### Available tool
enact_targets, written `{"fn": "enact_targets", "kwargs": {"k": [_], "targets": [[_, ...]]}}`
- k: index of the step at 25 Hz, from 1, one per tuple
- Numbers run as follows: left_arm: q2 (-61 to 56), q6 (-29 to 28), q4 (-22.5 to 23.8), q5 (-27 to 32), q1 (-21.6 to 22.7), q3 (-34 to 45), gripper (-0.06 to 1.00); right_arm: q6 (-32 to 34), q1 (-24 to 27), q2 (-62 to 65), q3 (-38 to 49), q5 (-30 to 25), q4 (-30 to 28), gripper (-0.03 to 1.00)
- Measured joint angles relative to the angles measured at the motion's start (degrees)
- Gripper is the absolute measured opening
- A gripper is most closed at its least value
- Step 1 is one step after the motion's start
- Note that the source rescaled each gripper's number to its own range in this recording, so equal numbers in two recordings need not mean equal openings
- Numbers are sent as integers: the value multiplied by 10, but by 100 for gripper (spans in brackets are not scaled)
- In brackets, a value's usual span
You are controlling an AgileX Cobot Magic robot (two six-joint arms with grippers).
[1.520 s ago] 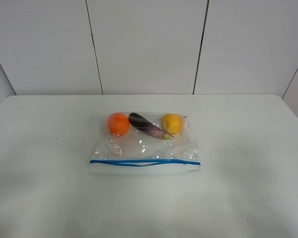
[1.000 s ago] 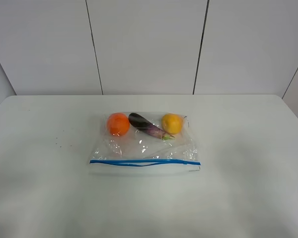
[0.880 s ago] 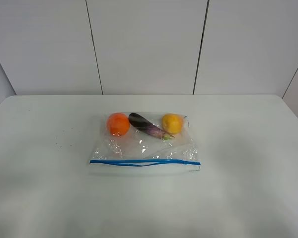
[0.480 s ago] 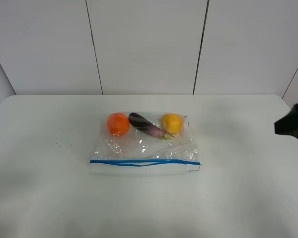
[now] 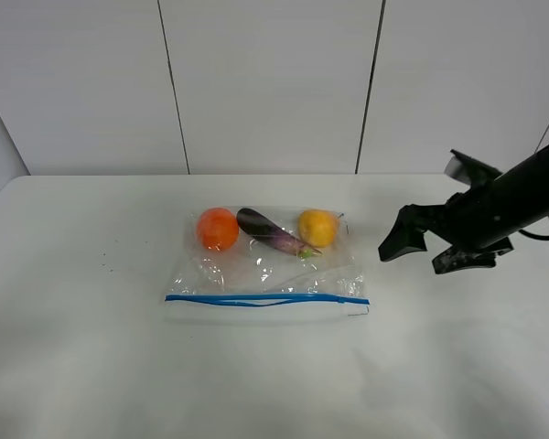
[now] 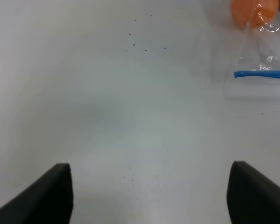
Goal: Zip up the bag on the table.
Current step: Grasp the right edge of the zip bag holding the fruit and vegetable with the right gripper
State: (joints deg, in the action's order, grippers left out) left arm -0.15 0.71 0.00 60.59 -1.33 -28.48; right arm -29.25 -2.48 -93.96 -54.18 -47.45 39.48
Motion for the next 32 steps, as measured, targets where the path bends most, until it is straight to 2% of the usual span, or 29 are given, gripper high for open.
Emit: {"fn": "enact_targets", "kwargs": {"k": [7, 12, 17, 21, 28, 32], "targets": [[0, 0, 0, 0, 0, 0, 100, -173, 0, -127, 0, 8, 170, 100], [0, 0, 0, 0, 0, 0, 100, -260, 1, -189, -19, -10, 260, 100], [0, 0, 0, 0, 0, 0, 100, -282, 21, -238, -50, -55, 282, 100], [0, 0, 0, 0, 0, 0, 100, -330, 30, -259, -52, -95, 296, 100], [0, 0, 0, 0, 0, 0, 100, -374, 30, -304, -61, -120, 333, 100], [0, 0, 0, 0, 0, 0, 100, -389, 30, -304, -61, -116, 337, 100]]}}
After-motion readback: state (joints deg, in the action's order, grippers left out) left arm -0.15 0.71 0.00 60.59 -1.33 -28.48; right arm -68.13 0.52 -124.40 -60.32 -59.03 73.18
